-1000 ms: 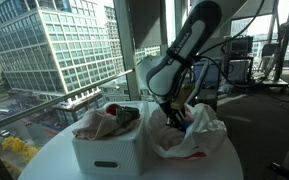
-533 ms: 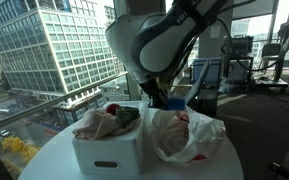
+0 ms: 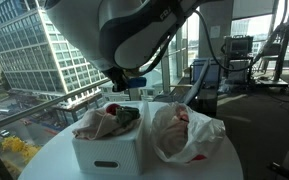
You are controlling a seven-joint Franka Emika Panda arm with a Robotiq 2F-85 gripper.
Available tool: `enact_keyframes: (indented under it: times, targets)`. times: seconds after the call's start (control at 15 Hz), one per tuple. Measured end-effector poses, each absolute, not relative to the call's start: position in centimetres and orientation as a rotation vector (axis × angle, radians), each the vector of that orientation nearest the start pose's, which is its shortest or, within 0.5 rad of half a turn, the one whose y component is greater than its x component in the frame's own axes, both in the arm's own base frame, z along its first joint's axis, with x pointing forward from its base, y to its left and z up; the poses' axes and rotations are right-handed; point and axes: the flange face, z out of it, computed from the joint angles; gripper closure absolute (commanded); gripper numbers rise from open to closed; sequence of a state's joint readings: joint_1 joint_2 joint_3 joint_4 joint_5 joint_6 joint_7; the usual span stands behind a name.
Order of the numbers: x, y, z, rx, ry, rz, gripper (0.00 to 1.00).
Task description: Remove the item from the plastic bag and put them on the white basket
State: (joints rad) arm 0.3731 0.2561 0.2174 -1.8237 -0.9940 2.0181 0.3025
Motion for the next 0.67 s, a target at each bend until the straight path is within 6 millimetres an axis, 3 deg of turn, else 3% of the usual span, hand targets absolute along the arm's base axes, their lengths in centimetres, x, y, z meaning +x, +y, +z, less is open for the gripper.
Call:
enact_keyframes:
  times: [0.13,0.4,0.47,0.67]
  targets:
    - [58.3,32.1,40.4,2.107,0.934,0.476,0.93]
    - [63.6,34.2,37.2,2.132,0.987,0.562,0.92]
    - [64.8,34.4,36.4,2.146,0.99,0.575,0.66]
    - [67.6,34.6,34.7,2.209,1.0,0.611,0.46]
